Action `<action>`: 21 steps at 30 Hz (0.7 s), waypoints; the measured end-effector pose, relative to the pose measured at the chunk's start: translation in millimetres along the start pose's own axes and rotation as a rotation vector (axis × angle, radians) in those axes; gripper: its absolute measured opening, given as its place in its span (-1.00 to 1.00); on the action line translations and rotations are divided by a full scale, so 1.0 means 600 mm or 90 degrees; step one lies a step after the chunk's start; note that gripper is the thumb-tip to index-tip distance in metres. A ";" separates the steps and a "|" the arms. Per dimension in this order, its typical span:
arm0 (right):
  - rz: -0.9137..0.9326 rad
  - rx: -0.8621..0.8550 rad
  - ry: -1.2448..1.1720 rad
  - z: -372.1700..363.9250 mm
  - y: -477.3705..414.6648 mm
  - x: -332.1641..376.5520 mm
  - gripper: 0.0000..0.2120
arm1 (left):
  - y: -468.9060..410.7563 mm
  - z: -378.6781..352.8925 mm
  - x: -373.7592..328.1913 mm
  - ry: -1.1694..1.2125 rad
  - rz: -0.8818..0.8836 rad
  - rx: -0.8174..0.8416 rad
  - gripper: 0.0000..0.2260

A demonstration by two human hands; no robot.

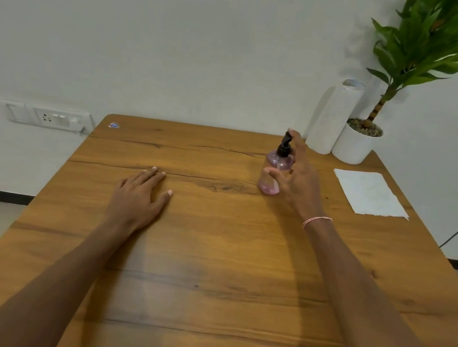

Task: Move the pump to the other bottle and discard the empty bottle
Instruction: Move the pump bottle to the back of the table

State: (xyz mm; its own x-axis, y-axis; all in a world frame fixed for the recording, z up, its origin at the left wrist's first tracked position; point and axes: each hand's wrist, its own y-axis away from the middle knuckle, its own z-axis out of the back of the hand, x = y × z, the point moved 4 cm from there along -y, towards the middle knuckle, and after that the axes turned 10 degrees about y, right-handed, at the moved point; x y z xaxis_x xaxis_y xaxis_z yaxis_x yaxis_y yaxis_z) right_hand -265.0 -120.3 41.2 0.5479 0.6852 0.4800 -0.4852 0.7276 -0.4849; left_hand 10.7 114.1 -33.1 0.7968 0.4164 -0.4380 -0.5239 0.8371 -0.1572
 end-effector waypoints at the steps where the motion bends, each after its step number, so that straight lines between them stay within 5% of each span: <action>1: -0.006 -0.003 0.002 0.007 -0.002 -0.008 -0.06 | -0.001 -0.002 0.003 0.004 0.011 -0.003 -0.28; 21: -0.033 -0.094 0.021 0.030 0.011 -0.053 -0.13 | -0.006 -0.012 0.011 0.026 0.035 -0.010 -0.27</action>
State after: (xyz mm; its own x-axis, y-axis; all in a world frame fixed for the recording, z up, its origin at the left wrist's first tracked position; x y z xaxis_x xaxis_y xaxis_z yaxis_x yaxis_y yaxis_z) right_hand -297.8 -137.0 35.8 0.5927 0.6438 0.4839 -0.3514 0.7473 -0.5639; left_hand 15.7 111.3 -42.1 0.7537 0.4465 -0.4823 -0.5717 0.8074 -0.1458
